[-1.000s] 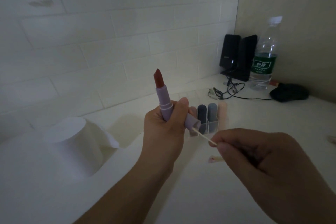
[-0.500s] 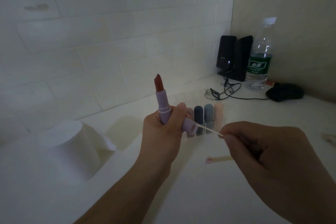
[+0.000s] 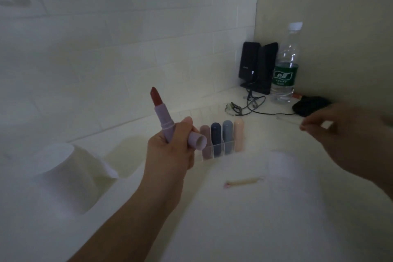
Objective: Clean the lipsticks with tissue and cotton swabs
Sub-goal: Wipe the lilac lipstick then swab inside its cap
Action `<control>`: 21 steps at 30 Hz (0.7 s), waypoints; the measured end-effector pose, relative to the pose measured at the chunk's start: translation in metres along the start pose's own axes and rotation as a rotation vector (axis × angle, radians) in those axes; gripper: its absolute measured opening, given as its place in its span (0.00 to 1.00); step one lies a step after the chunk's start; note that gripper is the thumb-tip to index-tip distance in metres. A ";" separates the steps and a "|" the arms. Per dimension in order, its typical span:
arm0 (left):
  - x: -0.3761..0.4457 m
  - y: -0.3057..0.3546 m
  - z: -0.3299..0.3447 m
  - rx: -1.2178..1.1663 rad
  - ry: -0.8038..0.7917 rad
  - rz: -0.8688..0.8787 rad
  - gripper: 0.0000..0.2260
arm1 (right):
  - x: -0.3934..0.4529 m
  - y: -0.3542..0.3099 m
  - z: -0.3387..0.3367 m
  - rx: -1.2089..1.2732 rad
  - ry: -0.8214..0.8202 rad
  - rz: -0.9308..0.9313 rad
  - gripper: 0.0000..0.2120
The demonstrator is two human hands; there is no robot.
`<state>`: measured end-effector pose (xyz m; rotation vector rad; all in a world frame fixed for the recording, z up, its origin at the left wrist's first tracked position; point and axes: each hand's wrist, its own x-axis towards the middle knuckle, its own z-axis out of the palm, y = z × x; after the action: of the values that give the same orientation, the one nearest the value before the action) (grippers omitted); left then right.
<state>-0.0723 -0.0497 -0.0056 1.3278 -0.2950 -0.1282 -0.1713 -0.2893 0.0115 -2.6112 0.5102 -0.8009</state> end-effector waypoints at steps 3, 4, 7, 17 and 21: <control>-0.004 -0.001 0.005 -0.005 -0.068 -0.023 0.21 | 0.002 0.019 0.010 -0.178 -0.244 0.105 0.12; -0.005 -0.001 0.006 -0.011 -0.084 -0.032 0.21 | 0.001 0.022 0.012 -0.200 -0.298 0.137 0.11; -0.003 -0.002 0.006 -0.063 -0.122 -0.088 0.20 | 0.000 0.023 0.015 -0.226 -0.404 0.179 0.10; -0.007 0.003 0.005 -0.507 -0.347 -0.384 0.11 | -0.013 -0.020 0.015 -0.107 -0.033 -0.083 0.06; -0.013 -0.001 0.009 -0.571 -0.399 -0.421 0.12 | -0.042 -0.075 0.018 0.294 0.006 -0.404 0.18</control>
<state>-0.0868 -0.0550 -0.0062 0.7690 -0.2817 -0.7816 -0.1758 -0.2020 0.0111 -2.4606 -0.1366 -0.9240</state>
